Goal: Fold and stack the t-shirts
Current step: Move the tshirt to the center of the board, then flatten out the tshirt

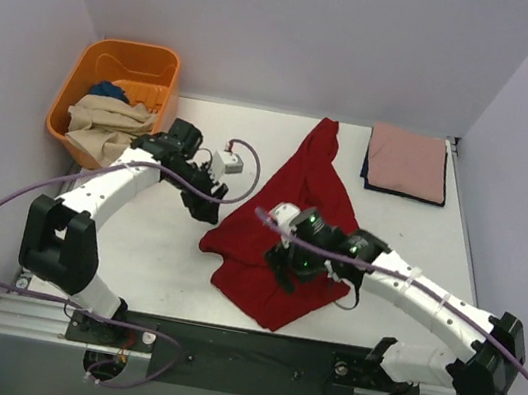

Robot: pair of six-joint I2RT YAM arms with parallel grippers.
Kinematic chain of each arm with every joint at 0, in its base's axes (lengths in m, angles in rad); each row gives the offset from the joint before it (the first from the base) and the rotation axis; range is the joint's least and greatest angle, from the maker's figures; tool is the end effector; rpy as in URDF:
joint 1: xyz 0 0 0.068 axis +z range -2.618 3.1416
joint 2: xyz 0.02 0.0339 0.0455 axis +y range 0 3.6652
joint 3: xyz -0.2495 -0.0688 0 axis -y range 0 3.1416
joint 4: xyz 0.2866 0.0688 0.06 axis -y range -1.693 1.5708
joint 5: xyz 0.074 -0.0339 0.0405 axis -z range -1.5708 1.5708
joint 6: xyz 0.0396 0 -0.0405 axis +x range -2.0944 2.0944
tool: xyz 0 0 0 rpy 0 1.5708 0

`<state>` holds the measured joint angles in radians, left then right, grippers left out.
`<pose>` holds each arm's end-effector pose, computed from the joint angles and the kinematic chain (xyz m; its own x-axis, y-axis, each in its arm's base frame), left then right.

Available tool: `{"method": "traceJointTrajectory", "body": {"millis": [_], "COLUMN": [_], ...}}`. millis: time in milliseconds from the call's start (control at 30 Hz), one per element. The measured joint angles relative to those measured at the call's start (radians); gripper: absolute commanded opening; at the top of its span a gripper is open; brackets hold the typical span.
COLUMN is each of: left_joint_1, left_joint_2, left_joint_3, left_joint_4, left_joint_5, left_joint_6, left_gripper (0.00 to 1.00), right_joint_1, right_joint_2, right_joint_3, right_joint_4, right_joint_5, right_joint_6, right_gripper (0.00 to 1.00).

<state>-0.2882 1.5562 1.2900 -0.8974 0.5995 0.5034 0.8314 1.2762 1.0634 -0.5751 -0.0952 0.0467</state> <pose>0.3301 -0.1212 0.2475 -0.5546 0.5798 -0.5968 0.8179 0.5118 -0.2628 0.2131 0.2392 0.2700 -0.5136 -0.4942 -0.7014 -0.7576 0.6450 0.1002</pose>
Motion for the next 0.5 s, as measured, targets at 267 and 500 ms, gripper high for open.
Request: {"method": "traceJointTrajectory", "body": {"millis": [267, 500], "left_joint_1": [-0.176, -0.221], "left_joint_2": [0.021, 0.083], "left_joint_3": [-0.164, -0.25], "left_joint_4": [0.119, 0.23], "left_joint_5": [0.01, -0.061], "left_joint_6": [0.002, -0.036], "left_gripper": [0.71, 0.66], "right_joint_1": [0.352, 0.393], "right_joint_2": [0.039, 0.235], "right_joint_3": [-0.181, -0.189], "right_joint_4": [0.133, 0.233], "right_joint_5": [-0.006, 0.002], "right_joint_6": [-0.021, -0.078], "right_gripper": [0.8, 0.79]}}
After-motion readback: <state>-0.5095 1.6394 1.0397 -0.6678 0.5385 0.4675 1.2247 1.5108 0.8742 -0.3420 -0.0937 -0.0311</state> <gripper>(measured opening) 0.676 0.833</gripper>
